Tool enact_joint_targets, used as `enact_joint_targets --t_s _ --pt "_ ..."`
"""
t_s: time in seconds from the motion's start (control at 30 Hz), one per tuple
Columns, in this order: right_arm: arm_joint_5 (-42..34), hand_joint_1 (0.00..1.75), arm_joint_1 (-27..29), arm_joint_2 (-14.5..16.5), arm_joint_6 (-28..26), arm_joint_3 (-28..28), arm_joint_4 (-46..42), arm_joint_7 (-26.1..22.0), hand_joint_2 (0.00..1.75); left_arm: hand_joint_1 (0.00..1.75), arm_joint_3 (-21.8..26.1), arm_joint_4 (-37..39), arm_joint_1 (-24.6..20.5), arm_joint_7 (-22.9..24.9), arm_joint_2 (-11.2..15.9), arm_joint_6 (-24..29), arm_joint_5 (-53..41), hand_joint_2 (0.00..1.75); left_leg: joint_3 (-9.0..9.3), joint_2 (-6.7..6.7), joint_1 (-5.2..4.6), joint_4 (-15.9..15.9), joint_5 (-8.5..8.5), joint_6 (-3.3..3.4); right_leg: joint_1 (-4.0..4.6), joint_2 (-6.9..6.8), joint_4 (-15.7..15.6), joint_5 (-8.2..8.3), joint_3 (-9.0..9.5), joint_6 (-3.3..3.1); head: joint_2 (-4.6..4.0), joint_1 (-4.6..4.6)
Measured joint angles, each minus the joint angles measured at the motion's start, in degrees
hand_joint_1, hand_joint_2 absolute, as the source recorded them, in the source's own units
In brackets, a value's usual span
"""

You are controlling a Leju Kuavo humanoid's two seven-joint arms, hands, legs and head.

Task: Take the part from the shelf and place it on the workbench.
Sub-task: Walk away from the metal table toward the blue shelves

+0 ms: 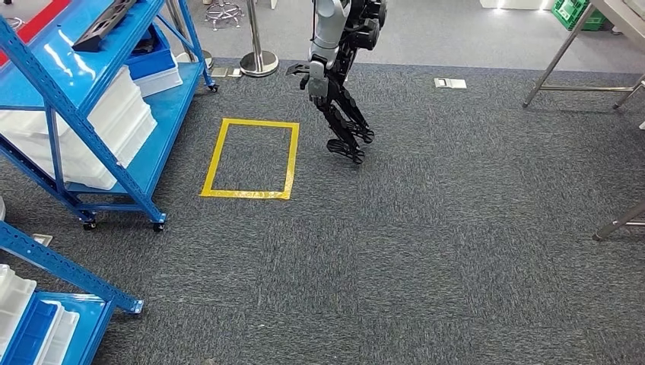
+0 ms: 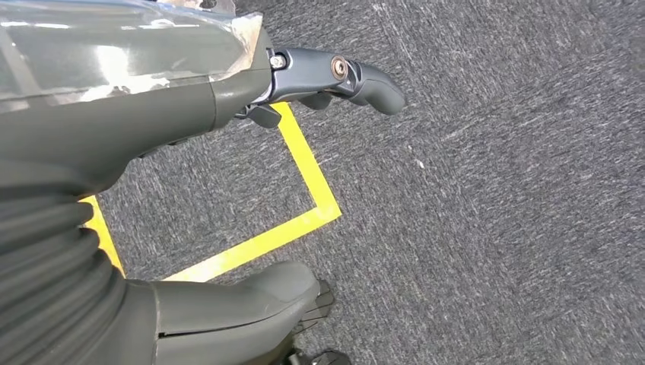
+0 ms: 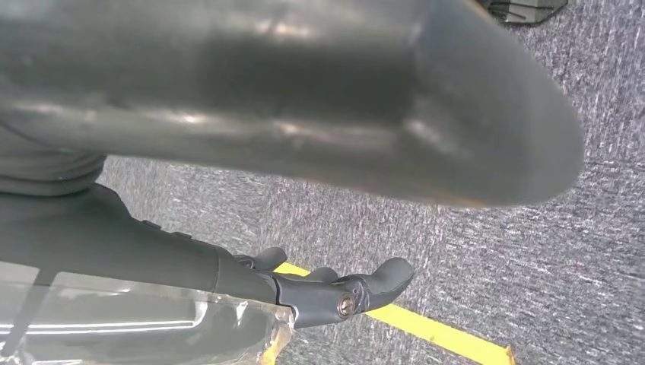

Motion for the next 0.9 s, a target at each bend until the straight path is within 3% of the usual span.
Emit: enact_joint_targets --t_s 0.27,0.37,0.47,0.73,0.9 --pt "0.0 0.0 0.0 0.0 0.1 0.1 0.0 0.1 0.0 0.0 0.0 0.0 0.1 0.0 0.1 0.0 0.0 1.75 8.04 -0.2 -0.01 -13.8 5.84 -0.18 -0.11 0.0 -14.9 6.3 8.6 -0.02 0.01 0.04" --pt "0.0 0.0 0.0 0.0 0.1 0.1 0.0 0.1 0.0 0.0 0.0 0.0 0.2 0.0 0.1 0.0 0.0 1.75 10.21 -0.21 -0.05 -17.3 7.27 -0.22 -0.13 0.0 -18.5 7.92 10.84 -0.01 0.01 0.05" --pt "-0.9 0.0 -0.1 0.0 -0.2 0.1 0.0 0.4 0.0 0.0 0.0 0.0 0.3 -0.1 0.1 0.1 0.0 1.75 10.17 -0.22 -0.18 -17.4 7.56 -0.24 -0.22 0.01 -17.4 7.93 10.31 0.07 0.01 0.05" --pt "-1.4 0.0 -0.1 0.0 -0.9 0.1 0.0 -0.1 0.0 0.0 0.0 0.0 0.5 -0.8 0.1 0.6 0.4 1.75 6.33 -0.23 -0.39 -11.8 5.24 -0.34 -0.53 0.01 -10.3 4.83 5.1 -0.37 0.01 -0.03" --pt "-1.4 0.0 0.0 0.0 -0.9 0.1 0.0 -0.1 0.0 0.0 0.0 0.0 0.5 -0.9 0.1 0.9 0.4 1.75 5.94 -0.23 -0.4 -10.8 4.9 -0.42 -0.52 0.01 -9.0 4.38 4.58 -0.42 0.0 -0.05"
